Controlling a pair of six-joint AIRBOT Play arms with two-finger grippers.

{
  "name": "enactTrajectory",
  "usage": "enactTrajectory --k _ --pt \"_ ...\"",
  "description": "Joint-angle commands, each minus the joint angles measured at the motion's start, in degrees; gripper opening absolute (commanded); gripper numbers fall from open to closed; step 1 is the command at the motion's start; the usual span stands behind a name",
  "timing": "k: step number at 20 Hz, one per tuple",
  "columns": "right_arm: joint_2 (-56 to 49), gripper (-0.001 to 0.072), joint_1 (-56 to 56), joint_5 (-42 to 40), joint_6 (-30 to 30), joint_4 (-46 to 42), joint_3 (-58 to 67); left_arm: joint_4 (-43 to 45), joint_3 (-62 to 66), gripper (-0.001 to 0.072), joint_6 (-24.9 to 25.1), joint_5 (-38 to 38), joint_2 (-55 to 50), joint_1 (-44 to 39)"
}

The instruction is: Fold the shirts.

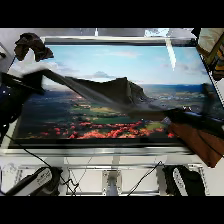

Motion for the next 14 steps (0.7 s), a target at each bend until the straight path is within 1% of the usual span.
enactTrajectory --k 1,3,5,6,7,8,9,11,13,14 --pt "12.72 0.0019 0.0 -4.63 7.61 -7.28 12.0 -12.15 3.5 0.0015 5.81 1.18 13.55 0.04" --pt "16.48 0.0017 0.0 -8.44 8.15 -13.46 21.79 -3.65 9.7 0.0015 5.84 8.83 20.37 0.04" --pt "16.96 0.0017 0.04 -9.38 8.11 -19.61 31.69 11.85 18.47 0.0015 5.73 18.1 25.68 0.02" --pt "16.63 0.0017 0.07 -10.47 8.07 -22.16 35.43 21.94 23.41 0.0015 4.9 22.67 27.78 0.02" --pt "16.09 0.0016 0.07 -11.65 7.5 -23.65 37.66 31.34 27.67 0.0015 2.12 26.4 29.31 0.02" --pt "15.19 0.0016 0.07 -12.81 7.19 -23.85 38.93 40.33 31.52 0.0015 -1.97 29.68 30.51 0.02" --pt "14.12 0.0016 0.11 -13.22 6.97 -23.34 39.06 47.45 34.29 0.0015 -4.96 31.23 30.99 0.02" --pt "9.79 0.0016 0.11 -10.84 4.28 -18.43 39.06 59.36 37.16 0.0016 -11.56 30.8 30.99 0.02" --pt "3.48 0.0016 0.11 -8.48 -0.68 -10.56 38.88 68.26 36.85 0.0015 -16.5 27.26 30.29 0.02" --pt "-0.17 0.0016 0.11 -7.89 -2.45 -7.65 38.45 71.1 36.44 0.0016 -18.32 25.59 29.66 0.02"
